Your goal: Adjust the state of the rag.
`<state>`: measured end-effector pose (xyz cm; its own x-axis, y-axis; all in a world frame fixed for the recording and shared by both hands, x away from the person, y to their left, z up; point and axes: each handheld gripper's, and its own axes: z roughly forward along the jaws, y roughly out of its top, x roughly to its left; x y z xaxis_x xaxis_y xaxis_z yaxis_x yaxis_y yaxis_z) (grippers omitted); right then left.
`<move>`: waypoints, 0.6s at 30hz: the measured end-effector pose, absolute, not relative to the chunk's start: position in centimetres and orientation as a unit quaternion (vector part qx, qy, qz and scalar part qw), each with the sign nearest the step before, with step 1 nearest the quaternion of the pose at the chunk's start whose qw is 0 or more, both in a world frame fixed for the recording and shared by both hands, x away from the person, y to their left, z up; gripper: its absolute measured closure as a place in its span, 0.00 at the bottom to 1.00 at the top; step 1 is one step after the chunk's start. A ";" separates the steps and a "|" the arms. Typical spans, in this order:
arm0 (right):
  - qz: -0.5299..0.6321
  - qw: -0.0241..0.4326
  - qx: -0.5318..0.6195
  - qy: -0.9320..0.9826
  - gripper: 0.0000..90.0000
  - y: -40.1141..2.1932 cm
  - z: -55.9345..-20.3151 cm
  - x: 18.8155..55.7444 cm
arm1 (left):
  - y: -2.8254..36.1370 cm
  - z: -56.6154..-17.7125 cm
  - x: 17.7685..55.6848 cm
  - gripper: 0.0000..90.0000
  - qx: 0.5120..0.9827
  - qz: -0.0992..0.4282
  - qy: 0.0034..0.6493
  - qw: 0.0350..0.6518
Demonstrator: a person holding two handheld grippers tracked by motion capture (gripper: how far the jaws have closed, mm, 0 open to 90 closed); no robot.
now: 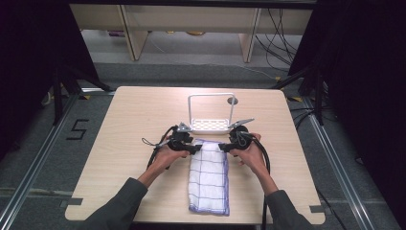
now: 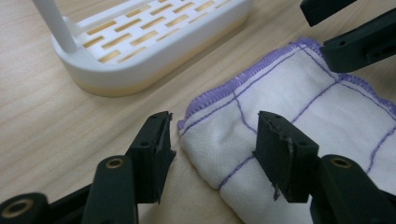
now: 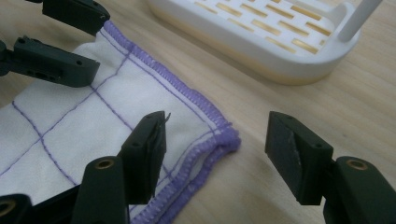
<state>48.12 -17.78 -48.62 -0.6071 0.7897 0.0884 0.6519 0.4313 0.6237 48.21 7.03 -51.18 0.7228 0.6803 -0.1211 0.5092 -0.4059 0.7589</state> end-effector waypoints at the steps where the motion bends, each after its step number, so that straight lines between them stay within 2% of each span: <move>1: 0.317 0.105 0.432 0.838 0.44 -17.6 -48.7 48.1 | 7.0 -51.2 48.2 0.52 0.833 0.108 0.355 0.410; 12: 0.303 0.108 0.428 0.845 0.46 -17.0 -49.9 48.4 | 7.1 -51.4 48.4 0.64 0.847 0.099 0.338 0.397; 15: 0.304 0.107 0.422 0.847 0.50 -16.9 -50.0 48.3 | 7.0 -51.5 48.4 0.70 0.850 0.100 0.329 0.400; 18: 0.306 0.106 0.413 0.851 0.58 -16.8 -50.0 48.1 | 7.0 -51.5 48.4 0.75 0.851 0.095 0.326 0.400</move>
<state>48.15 -16.78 -50.00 -0.6356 0.7686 0.0726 0.6384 0.4704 0.6093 48.41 6.97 -51.47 0.7692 0.6314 -0.0984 0.4787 -0.4674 0.7433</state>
